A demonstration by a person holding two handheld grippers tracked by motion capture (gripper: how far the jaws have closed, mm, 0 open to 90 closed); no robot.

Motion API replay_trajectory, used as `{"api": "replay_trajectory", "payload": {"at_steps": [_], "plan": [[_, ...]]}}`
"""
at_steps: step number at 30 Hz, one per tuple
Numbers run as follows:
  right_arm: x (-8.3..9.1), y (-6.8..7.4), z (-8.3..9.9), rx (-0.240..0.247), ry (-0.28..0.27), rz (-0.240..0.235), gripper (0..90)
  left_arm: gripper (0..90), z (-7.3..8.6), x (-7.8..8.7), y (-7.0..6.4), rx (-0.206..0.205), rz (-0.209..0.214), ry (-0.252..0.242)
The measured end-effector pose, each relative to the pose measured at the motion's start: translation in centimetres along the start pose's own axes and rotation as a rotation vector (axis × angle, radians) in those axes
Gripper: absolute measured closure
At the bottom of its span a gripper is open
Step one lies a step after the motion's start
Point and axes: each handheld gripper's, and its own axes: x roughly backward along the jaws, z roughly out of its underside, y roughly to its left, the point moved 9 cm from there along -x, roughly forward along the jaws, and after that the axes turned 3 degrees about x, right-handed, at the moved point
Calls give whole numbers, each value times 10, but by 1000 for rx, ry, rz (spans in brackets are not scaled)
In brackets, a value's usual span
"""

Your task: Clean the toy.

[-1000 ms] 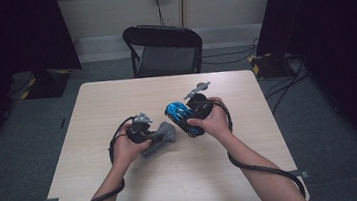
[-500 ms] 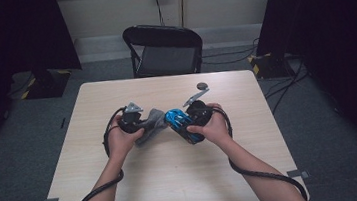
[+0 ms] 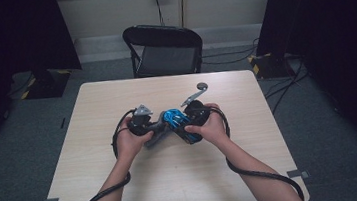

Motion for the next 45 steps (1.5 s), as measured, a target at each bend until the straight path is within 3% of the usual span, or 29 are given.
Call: {"api": "replay_trajectory", "payload": {"at_steps": [11,18,21,27,30,35,37,38,40,45], "plan": [[-5,-1,-6,-19,5,7,284,758,15,-17,-30,-19,75,26],[-5,-5,-9,-29,4,21,284,758,18,-22,-42,-42,104,44],[-4,-8,-12,-40,-2,19,284,757,20,-24,-53,-54,137,54],[0,-11,-15,-56,-12,21,283,757,25,-25,-60,-61,162,77],[3,-14,-14,-62,-16,20,284,757,27,-21,-56,-69,155,90],[8,-16,-11,-61,-24,14,284,757,27,-7,-33,-54,104,98],[10,-16,-10,-61,-28,11,284,757,24,2,-18,-39,65,91],[10,-16,-10,-61,-28,11,284,757,24,2,-18,-39,65,91],[12,-15,-7,-50,-25,18,284,757,20,14,2,-6,16,69],[12,-10,-2,-48,-25,-6,284,755,11,27,26,56,-41,16]]}}
